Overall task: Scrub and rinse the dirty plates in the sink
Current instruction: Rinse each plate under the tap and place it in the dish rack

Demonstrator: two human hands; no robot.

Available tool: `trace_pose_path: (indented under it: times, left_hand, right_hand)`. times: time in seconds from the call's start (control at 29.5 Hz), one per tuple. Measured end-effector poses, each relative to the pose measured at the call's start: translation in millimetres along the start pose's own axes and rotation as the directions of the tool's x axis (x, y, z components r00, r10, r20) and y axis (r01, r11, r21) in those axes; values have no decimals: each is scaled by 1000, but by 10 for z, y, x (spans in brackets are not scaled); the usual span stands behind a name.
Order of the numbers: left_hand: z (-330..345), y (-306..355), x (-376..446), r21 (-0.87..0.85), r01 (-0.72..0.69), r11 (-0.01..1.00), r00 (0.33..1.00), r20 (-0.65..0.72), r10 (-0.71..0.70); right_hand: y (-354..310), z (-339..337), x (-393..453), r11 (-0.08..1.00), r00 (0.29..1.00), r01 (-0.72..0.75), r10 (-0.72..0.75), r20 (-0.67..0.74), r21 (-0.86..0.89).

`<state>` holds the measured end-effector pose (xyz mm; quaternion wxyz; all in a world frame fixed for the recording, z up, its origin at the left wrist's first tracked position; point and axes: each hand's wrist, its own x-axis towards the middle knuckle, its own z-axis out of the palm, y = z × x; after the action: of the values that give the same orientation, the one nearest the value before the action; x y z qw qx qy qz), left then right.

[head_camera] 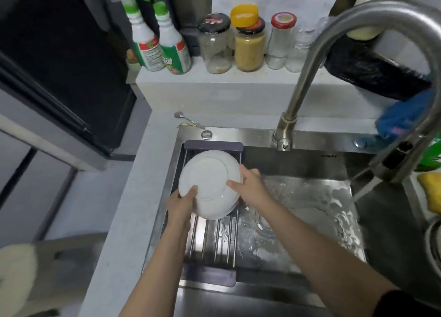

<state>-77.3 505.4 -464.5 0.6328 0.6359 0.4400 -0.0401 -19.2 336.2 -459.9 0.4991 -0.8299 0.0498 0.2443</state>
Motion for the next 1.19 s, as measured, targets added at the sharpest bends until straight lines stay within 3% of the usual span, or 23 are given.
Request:
trace_pose_path:
  times: [0.37,0.71,0.98,1.19]
  left_hand:
    - [64,-386,458,20,70,997,992,-109,-68]
    - [201,-86,82,198,156,968,974,-192,-118]
    - [560,-51,-473,248,-77,966,987,-121,110]
    - [1030,-225,-1138,124,-167,978,985,66,159]
  right_hand:
    - [-71,138,263,994,1000,0,3,23,-114]
    - [9,128,193,991,997,-74,77,19,-113]
    - [167,-138,-256,999,992,33,-28,-125,37]
    - [614,-750,-917,987,955,158,-146,-257,28]
